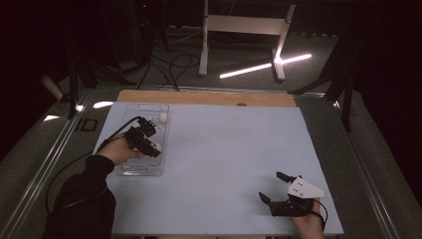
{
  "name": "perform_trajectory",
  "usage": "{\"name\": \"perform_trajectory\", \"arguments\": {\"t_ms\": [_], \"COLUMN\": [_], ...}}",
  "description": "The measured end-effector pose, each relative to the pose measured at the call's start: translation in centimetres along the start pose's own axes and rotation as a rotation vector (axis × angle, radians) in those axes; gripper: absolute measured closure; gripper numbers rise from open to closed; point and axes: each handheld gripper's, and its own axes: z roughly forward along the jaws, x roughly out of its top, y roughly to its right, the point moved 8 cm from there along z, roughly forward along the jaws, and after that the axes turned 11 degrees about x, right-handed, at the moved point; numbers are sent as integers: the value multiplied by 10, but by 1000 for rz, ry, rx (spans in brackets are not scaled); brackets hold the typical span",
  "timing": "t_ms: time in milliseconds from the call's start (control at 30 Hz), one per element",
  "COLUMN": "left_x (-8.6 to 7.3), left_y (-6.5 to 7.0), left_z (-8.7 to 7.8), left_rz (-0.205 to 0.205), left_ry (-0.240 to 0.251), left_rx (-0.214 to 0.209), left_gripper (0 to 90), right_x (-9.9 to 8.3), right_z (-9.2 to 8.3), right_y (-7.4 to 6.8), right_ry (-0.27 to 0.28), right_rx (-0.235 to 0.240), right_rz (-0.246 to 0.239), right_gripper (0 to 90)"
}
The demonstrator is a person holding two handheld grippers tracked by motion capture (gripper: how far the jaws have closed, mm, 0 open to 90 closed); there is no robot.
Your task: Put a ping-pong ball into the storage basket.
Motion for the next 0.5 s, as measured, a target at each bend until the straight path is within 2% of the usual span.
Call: {"name": "perform_trajectory", "arguments": {"t_ms": [200, 500], "left_x": [-1, 2], "left_y": [-2, -1], "left_z": [5, 10], "left_rz": [-14, -39], "left_ry": [-37, -46], "left_rx": [12, 10], "left_gripper": [520, 519], "right_x": [0, 0], "right_z": [0, 0], "right_y": [0, 0], "right_ry": [0, 0], "right_rx": [-1, -1], "right_rz": [-1, 2], "right_gripper": [86, 87]}}
